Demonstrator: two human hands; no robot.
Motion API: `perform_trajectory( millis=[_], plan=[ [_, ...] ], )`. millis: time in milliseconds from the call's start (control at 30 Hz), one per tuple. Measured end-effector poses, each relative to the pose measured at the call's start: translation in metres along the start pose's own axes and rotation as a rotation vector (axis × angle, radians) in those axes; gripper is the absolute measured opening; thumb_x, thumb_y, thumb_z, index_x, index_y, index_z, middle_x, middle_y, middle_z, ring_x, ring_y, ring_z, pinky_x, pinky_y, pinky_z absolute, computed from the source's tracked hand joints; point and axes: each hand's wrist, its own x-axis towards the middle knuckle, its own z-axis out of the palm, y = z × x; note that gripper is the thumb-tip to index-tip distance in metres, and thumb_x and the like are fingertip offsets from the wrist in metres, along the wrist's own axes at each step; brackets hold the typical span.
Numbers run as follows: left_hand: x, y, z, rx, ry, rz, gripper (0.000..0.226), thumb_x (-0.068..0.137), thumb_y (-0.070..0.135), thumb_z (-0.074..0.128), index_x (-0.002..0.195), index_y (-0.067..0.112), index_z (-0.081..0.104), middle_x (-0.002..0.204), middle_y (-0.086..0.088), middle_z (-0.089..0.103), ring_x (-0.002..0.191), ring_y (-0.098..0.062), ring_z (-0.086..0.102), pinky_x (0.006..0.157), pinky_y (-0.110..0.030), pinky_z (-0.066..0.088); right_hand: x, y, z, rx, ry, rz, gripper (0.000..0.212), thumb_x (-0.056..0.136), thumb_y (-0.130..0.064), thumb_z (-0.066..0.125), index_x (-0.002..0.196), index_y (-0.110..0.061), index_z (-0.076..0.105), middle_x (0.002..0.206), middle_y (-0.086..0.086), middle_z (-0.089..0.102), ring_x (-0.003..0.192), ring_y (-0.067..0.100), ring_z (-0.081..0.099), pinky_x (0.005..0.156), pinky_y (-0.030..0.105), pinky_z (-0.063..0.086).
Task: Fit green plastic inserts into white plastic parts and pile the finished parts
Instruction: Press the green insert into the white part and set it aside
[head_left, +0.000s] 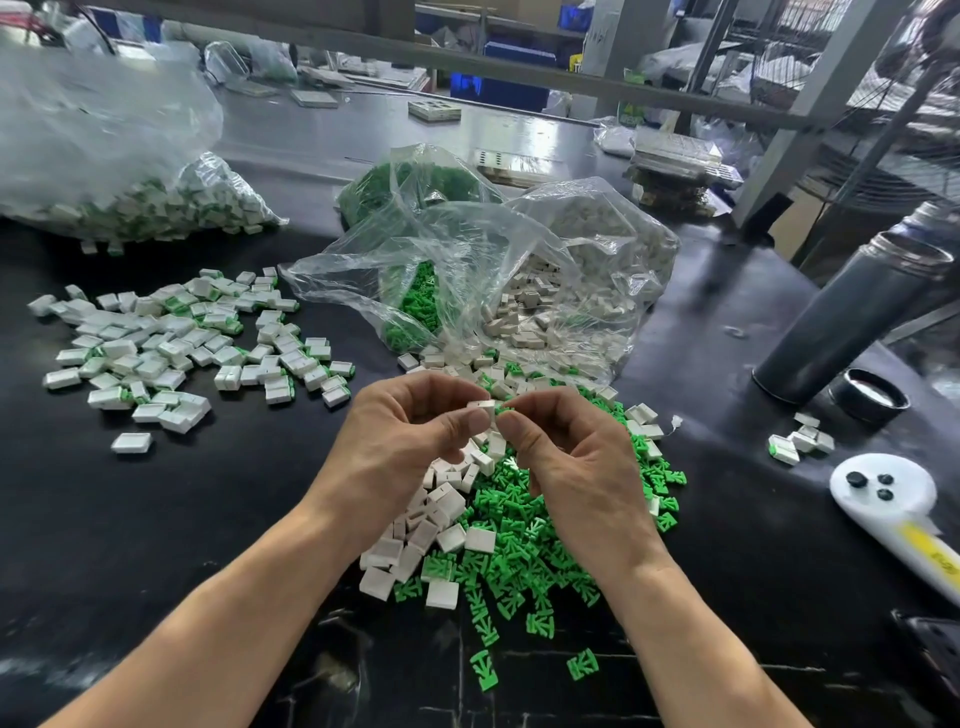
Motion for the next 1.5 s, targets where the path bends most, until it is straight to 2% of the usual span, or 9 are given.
perform_trajectory(
  millis=[267,400,533,767,1000,1200,1333,1400,1500],
  plan=[
    [0.0,-0.002,-0.0021,0.07,-0.023,0.007,0.006,0.082,0.011,0.08,0.087,0.014,0.079,0.076,-0.006,0.075,0.065,-0.014,0.065,0.065,-0.023,0.059,-0.0008,-0.0005,0.0009,-0.039,-0.001,0.029,0.006,0.091,-0.018,0.078,0.091,-0.023,0.074,0.072,-0.015,0.07,0.062,-0.001,0.061,0.057,0.011,0.045],
    [-0.0005,-0.0025,-0.0029,0.136,-0.015,0.041,0.01,0.082,0.009,0.081,0.085,0.019,0.08,0.081,-0.01,0.076,0.066,-0.016,0.065,0.067,-0.029,0.059,-0.0029,-0.002,0.0011,-0.143,0.012,0.011,0.007,0.091,-0.023,0.078,0.091,-0.028,0.074,0.083,-0.012,0.074,0.076,0.005,0.068,0.066,0.017,0.052],
    [-0.0009,-0.0019,-0.0049,0.19,-0.024,0.068,0.017,0.082,0.007,0.082,0.084,0.024,0.08,0.081,-0.008,0.076,0.067,-0.015,0.066,0.068,-0.029,0.06,-0.0044,-0.0032,0.0001,-0.19,-0.013,-0.015,0.008,0.092,-0.021,0.078,0.09,-0.027,0.073,0.083,-0.008,0.072,0.078,0.012,0.067,0.069,0.028,0.057],
    [-0.0017,-0.0013,-0.0036,0.205,-0.013,0.081,0.018,0.082,0.0,0.081,0.082,0.018,0.08,0.077,-0.013,0.073,0.065,-0.018,0.064,0.066,-0.04,0.06,-0.0051,-0.0039,-0.0008,-0.222,-0.021,-0.026,0.01,0.092,-0.021,0.078,0.09,-0.028,0.073,0.082,-0.008,0.071,0.074,0.011,0.066,0.065,0.025,0.056],
    [-0.0024,-0.0005,-0.0023,0.236,-0.046,0.104,0.018,0.08,-0.004,0.08,0.081,0.014,0.079,0.071,-0.008,0.072,0.06,-0.011,0.06,0.06,-0.023,0.055,-0.0056,-0.004,-0.0019,-0.229,-0.049,-0.019,0.011,0.091,-0.015,0.078,0.085,-0.024,0.074,0.071,-0.012,0.065,0.06,0.003,0.055,0.055,0.014,0.041],
    [-0.0011,-0.0013,-0.0014,0.142,-0.003,0.066,0.017,0.08,-0.007,0.079,0.081,0.01,0.08,0.071,-0.014,0.072,0.059,-0.017,0.061,0.059,-0.027,0.056,-0.0052,-0.0022,0.0041,-0.07,0.014,0.036,0.013,0.088,-0.011,0.08,0.084,-0.023,0.078,0.065,-0.014,0.067,0.058,0.002,0.057,0.056,0.019,0.045],
    [0.0009,-0.0021,0.0007,0.062,-0.005,0.039,0.015,0.081,-0.003,0.079,0.081,0.012,0.08,0.068,-0.01,0.072,0.056,-0.016,0.062,0.056,-0.024,0.055,-0.0039,-0.0037,0.0056,0.05,0.049,0.07,0.013,0.089,-0.009,0.078,0.084,-0.021,0.081,0.068,0.001,0.07,0.057,0.011,0.055,0.05,0.028,0.046],
    [0.001,-0.0014,0.0019,0.019,-0.011,0.053,0.013,0.08,0.003,0.081,0.08,0.017,0.08,0.072,-0.006,0.074,0.059,-0.013,0.064,0.058,-0.021,0.055,-0.0025,-0.0052,0.003,0.15,0.033,0.093,0.01,0.094,-0.016,0.073,0.089,-0.018,0.081,0.076,0.009,0.073,0.058,0.015,0.056,0.047,0.029,0.047],
    [0.001,-0.0024,0.003,-0.014,-0.018,0.075,0.01,0.073,0.021,0.081,0.082,0.024,0.08,0.081,-0.001,0.076,0.068,-0.007,0.064,0.063,-0.02,0.055,-0.0013,-0.0068,0.0018,0.217,0.035,0.148,0.033,0.097,-0.04,0.06,0.096,-0.013,0.078,0.088,0.015,0.073,0.062,0.019,0.059,0.046,0.029,0.047]
  ],
)
